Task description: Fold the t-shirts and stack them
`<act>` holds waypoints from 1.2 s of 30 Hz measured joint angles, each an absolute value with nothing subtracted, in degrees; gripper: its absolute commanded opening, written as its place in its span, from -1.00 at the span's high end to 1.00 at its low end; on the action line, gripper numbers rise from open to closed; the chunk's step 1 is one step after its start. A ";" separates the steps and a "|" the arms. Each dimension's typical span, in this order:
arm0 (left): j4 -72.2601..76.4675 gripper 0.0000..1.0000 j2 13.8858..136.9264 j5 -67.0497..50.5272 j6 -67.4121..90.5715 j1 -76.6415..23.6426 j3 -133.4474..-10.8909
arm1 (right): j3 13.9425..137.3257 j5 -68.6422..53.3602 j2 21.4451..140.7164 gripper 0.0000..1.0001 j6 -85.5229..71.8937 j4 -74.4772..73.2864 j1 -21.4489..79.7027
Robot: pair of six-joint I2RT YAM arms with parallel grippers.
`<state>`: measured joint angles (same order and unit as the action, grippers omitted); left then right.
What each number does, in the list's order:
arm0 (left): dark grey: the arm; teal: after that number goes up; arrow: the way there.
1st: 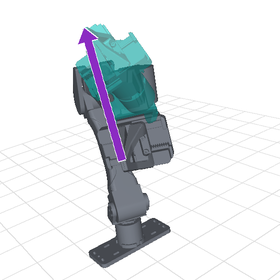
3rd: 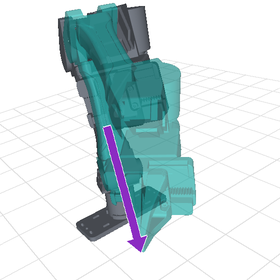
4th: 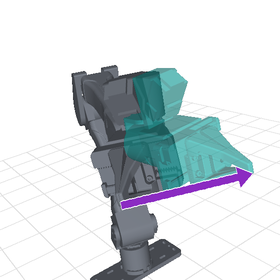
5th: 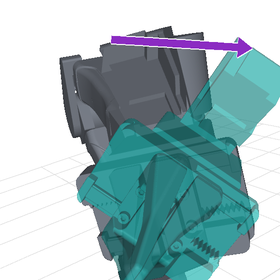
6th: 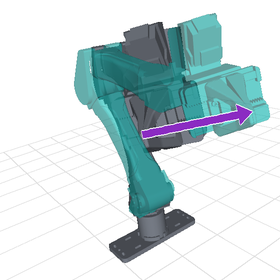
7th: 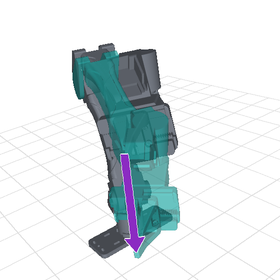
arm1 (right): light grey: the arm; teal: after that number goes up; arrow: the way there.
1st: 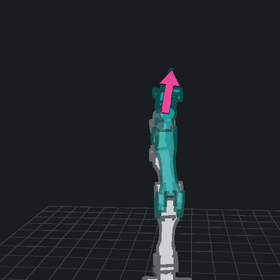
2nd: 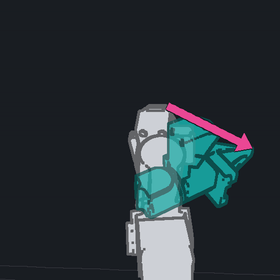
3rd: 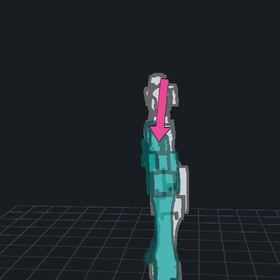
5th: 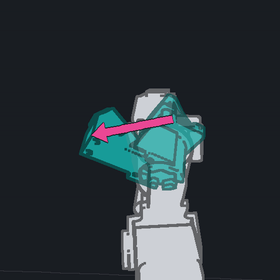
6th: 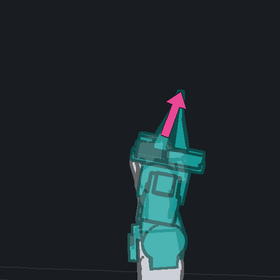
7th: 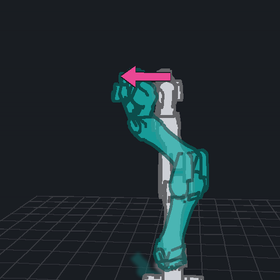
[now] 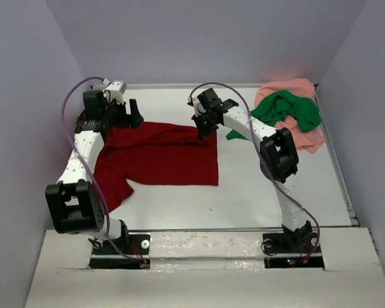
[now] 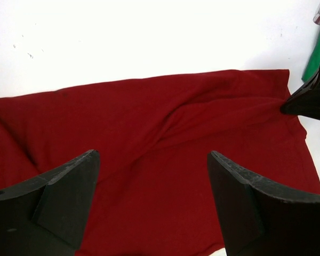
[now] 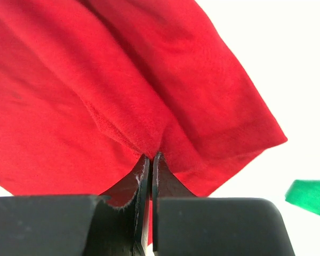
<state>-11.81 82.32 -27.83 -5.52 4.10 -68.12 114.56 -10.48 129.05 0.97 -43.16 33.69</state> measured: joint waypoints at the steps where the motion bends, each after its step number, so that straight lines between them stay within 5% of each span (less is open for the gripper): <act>1: -11.81 -0.81 82.32 -27.86 -5.52 4.10 -68.12 | 113.86 -10.35 129.05 1.00 1.17 -43.22 33.21; 36: -12.73 -0.81 82.35 -28.03 -5.91 3.73 -68.12 | 95.42 -7.18 120.11 1.00 4.12 -40.34 20.25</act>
<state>-12.73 82.35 -28.03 -5.91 3.73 -68.12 95.42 -7.18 120.11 4.12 -40.34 20.25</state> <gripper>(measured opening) 0.908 0.032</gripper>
